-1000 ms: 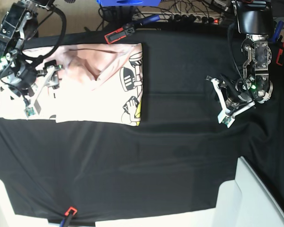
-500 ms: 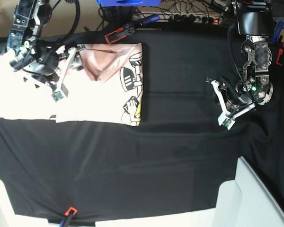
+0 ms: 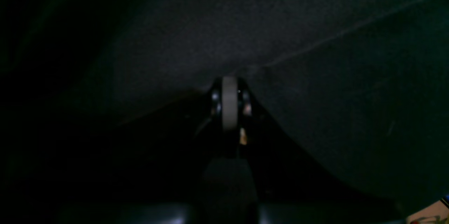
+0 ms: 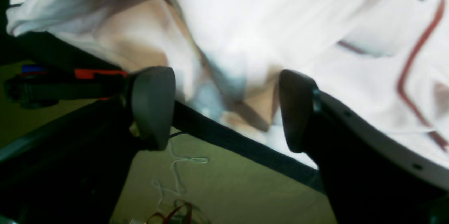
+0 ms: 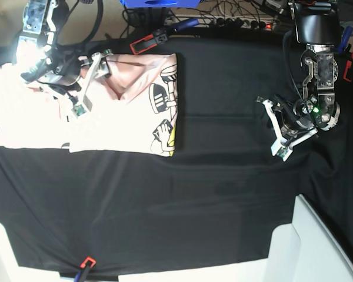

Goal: Fold the T-shirt properly
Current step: 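Grasp the pink shirt's side edge with the right gripper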

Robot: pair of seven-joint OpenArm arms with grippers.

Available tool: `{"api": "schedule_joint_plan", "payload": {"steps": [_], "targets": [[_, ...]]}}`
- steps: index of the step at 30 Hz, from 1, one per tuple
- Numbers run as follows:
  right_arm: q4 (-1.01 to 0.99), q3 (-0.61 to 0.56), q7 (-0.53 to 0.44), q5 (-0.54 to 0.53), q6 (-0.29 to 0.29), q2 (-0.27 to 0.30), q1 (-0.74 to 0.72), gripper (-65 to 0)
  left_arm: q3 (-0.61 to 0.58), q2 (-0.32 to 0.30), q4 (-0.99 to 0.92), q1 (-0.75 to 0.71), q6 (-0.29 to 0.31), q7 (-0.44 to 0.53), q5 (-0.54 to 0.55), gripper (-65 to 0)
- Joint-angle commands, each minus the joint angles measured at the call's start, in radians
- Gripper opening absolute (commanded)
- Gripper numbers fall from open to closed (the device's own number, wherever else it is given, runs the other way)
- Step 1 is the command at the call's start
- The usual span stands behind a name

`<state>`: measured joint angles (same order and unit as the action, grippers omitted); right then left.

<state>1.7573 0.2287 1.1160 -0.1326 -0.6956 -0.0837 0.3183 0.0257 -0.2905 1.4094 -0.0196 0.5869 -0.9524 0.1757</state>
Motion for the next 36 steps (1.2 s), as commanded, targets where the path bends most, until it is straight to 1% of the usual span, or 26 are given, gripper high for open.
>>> {"api": "schedule_joint_plan", "payload": {"steps": [1,11,14,15,16,19,22,24,25,32,34,36], "targets": [[0.013,-0.002,-0.011,-0.012,-0.003,0.002,-0.005,-20.9,0.004,-0.013,0.018,0.014,0.0,0.013,0.0,-65.0],[0.006,-0.004,-0.011,-0.012,-0.003,0.005,-0.011,-21.0,0.004,-0.013,0.014,0.014,0.0,0.013,0.0,-65.0],[-0.015,-0.004,-0.041,-0.012,-0.003,0.006,-0.017,-21.9,0.004,-0.013,0.014,0.014,0.0,0.013,0.0,-65.0],[-0.027,-0.004,-0.049,-0.012,-0.003,0.008,-0.018,-23.9,0.004,-0.013,0.014,0.014,0.0,0.013,0.0,-65.0],[-0.04,-0.004,-0.055,-0.012,-0.003,0.008,-0.02,-27.3,0.004,-0.013,0.014,0.014,0.0,0.013,0.0,-65.0],[-0.07,-0.004,-0.058,-0.012,-0.003,0.015,-0.029,-40.2,0.004,-0.013,0.014,0.013,0.0,0.013,0.0,-65.0],[-0.083,-0.004,-0.058,-0.012,-0.003,0.014,-0.031,-55.9,0.004,-0.013,0.012,0.013,0.0,0.011,0.0,-65.0],[-0.083,-0.004,-0.06,-0.012,-0.003,0.014,-0.031,-63.4,0.004,-0.013,0.012,0.013,0.0,0.011,0.0,-65.0],[-0.083,-0.004,-0.06,-0.012,-0.003,0.014,-0.031,-64.9,0.004,-0.013,0.012,0.013,0.0,0.011,0.0,-65.0],[-0.073,0.001,-0.06,-0.011,-0.003,0.038,-0.031,-64.7,0.004,-0.013,0.012,0.013,0.0,0.011,0.0,-65.0],[-0.067,0.002,-0.06,-0.011,-0.003,0.068,-0.031,-64.7,0.004,-0.013,0.012,0.011,0.0,0.011,0.0,-65.0],[-0.055,0.004,-0.06,-0.011,-0.003,0.075,-0.029,-64.7,0.004,-0.013,0.012,0.011,0.0,0.011,0.0,-65.0]]}}
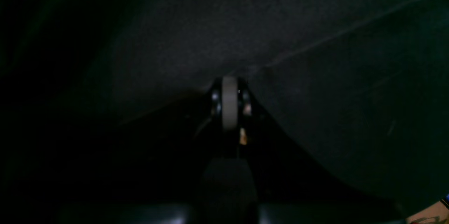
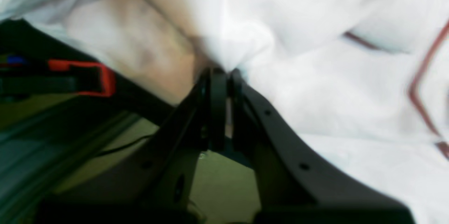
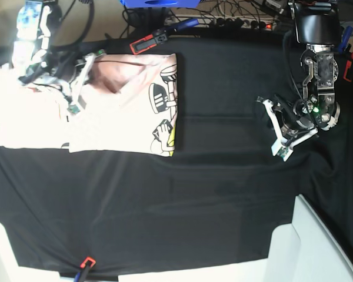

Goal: Fold the T-shirt properly
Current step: 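Grasp the pink shirt's side edge with the right gripper, then pull the grasped edge outward with the right gripper to unfold it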

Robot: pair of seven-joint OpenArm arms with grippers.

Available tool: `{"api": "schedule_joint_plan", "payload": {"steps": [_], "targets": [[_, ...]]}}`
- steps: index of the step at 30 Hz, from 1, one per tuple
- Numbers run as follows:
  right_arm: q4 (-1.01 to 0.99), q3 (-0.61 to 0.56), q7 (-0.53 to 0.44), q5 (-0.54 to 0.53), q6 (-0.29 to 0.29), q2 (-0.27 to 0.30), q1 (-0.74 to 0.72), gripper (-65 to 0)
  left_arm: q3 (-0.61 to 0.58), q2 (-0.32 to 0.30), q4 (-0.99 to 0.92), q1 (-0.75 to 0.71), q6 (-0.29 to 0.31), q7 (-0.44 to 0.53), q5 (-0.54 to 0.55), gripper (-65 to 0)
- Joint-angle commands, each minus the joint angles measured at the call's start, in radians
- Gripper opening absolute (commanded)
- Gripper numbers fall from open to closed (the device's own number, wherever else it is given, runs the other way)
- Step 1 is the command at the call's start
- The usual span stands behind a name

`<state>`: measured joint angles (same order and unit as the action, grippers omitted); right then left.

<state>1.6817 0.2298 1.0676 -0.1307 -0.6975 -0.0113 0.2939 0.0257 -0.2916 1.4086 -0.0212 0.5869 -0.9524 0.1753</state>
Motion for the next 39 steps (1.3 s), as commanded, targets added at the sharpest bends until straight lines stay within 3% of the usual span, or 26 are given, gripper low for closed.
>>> {"api": "schedule_joint_plan", "payload": {"steps": [1,5,17,20,39], "targets": [[0.028,0.013,-0.011,-0.011,-0.001,0.004,-0.003,-64.7,0.004,-0.011,0.013,0.013,0.0,0.011,0.0,-65.0],[0.041,0.072,-0.008,-0.011,-0.001,0.01,-0.003,-64.7,0.004,-0.011,0.013,0.011,0.0,0.011,0.0,-65.0],[0.041,0.075,-0.01,-0.01,-0.001,0.052,0.008,-64.7,0.004,-0.011,0.013,0.013,0.0,0.011,0.0,-65.0],[0.042,0.072,-0.017,-0.011,0.081,0.053,0.021,-64.7,0.004,-0.011,0.013,0.013,0.0,0.011,0.0,-65.0],[0.105,0.075,-0.031,-0.011,0.095,0.017,0.098,-64.7,0.004,-0.011,0.013,0.014,0.0,0.011,0.0,-65.0]]}}
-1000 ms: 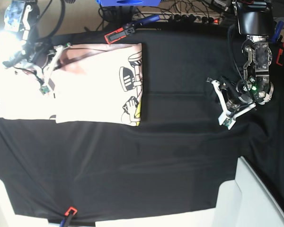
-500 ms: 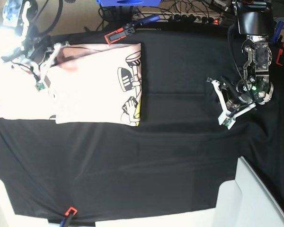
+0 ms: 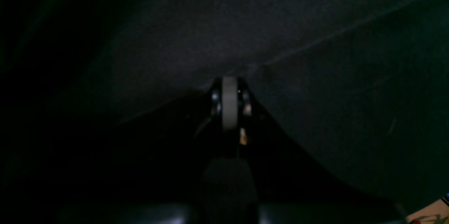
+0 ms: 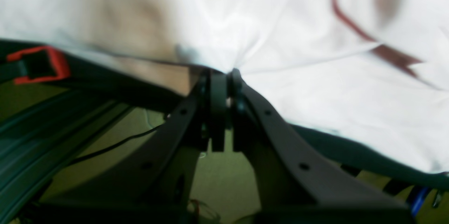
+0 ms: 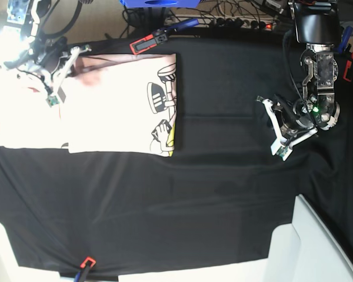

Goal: Fold the T-shirt properly
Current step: 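Pull the grasped edge outward with the right gripper to unfold it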

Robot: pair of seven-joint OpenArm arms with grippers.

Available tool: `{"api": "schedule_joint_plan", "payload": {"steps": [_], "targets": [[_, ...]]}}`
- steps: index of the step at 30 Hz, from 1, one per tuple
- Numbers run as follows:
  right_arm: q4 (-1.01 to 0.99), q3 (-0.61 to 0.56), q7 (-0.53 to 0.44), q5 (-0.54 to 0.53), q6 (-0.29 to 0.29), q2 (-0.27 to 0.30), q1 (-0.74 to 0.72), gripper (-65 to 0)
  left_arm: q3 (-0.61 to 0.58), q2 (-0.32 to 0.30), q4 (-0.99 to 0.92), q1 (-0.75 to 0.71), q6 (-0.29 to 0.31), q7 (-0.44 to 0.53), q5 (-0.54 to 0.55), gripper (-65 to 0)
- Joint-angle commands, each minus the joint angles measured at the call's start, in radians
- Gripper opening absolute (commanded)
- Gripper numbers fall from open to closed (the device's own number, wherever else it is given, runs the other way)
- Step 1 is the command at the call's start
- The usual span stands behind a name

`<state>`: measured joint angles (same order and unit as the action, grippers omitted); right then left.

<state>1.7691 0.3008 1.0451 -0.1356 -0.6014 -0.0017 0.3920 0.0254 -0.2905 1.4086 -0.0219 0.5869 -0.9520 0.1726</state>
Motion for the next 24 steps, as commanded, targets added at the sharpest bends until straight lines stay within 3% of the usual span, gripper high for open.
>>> {"api": "schedule_joint_plan", "payload": {"steps": [1,6,12,17,24], "targets": [[0.018,0.004,-0.009,-0.006,-0.001,0.007,0.0,-64.7,0.005,-0.013,0.013,0.015,0.0,0.011,0.003,-65.0],[0.012,0.004,-0.009,-0.006,0.002,0.007,0.005,-64.7,0.005,-0.013,0.013,0.015,0.0,0.011,0.003,-65.0],[0.01,0.005,-0.016,-0.008,0.108,0.007,0.011,-64.7,0.005,-0.013,0.013,0.015,0.0,0.011,0.003,-65.0],[0.01,0.005,-0.009,-0.008,0.114,0.002,0.011,-64.7,0.005,-0.013,0.013,0.015,0.0,0.011,0.003,-65.0],[0.01,0.087,-0.009,-0.008,0.114,-0.054,0.023,-64.7,0.005,-0.013,0.011,0.015,0.0,0.011,0.003,-65.0]]}}
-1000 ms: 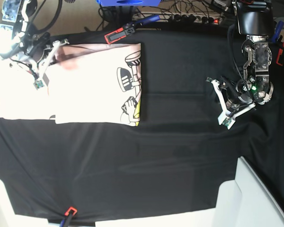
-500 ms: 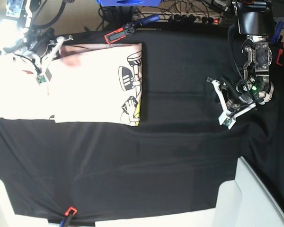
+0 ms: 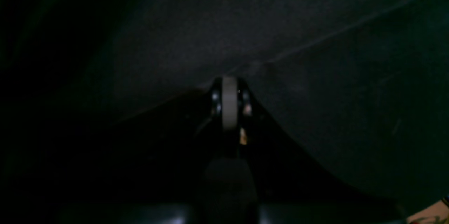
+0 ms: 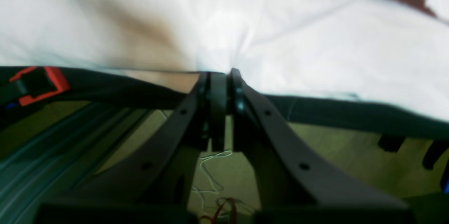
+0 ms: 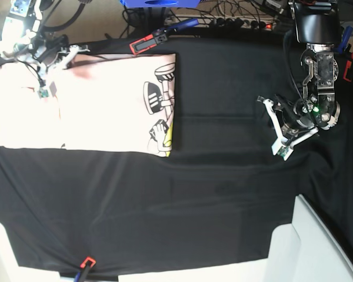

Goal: Fold the T-shirt properly
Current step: 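Pull the grasped edge outward with the right gripper to unfold it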

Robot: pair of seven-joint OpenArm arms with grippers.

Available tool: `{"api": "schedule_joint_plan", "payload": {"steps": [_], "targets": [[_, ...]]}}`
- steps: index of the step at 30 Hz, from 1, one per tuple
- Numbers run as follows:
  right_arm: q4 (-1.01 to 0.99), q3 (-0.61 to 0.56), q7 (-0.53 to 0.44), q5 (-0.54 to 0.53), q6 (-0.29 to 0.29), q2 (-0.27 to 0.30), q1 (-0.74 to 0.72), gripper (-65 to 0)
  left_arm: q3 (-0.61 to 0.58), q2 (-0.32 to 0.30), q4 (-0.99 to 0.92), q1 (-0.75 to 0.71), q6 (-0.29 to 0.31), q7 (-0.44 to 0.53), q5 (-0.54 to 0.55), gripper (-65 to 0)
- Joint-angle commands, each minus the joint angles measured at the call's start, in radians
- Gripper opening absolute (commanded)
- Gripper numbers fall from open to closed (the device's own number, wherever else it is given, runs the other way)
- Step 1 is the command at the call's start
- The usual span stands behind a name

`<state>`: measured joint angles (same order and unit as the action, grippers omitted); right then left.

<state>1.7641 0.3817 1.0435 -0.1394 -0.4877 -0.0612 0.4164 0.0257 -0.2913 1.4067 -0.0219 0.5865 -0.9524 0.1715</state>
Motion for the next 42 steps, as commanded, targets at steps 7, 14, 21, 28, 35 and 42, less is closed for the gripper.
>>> {"api": "schedule_joint_plan", "payload": {"steps": [7,14,21,28,35,42], "targets": [[0.015,0.001,-0.006,-0.004,0.001,0.004,0.0,-64.7,0.004,-0.012,0.013,0.015,0.0,0.011,0.004,-65.0],[0.024,-0.002,0.06,-0.006,-0.004,0.004,-0.004,-55.0,0.004,-0.012,0.013,0.015,0.0,0.011,0.004,-65.0],[0.096,0.036,0.056,-0.004,0.002,0.002,-0.006,-33.5,0.004,-0.012,0.013,0.015,0.0,0.011,0.004,-65.0],[0.161,0.127,0.056,-0.004,0.024,-0.012,-0.035,-38.0,0.004,-0.012,0.013,0.015,0.0,0.011,0.004,-65.0],[0.155,0.049,0.06,-0.004,0.011,0.022,-0.081,-45.3,0.004,-0.009,0.013,0.015,0.0,0.011,0.004,-65.0],[0.104,-0.089,0.06,-0.006,0.011,0.033,-0.081,-63.5,0.004,-0.009,0.013,0.015,0.0,0.011,0.004,-65.0]]}}
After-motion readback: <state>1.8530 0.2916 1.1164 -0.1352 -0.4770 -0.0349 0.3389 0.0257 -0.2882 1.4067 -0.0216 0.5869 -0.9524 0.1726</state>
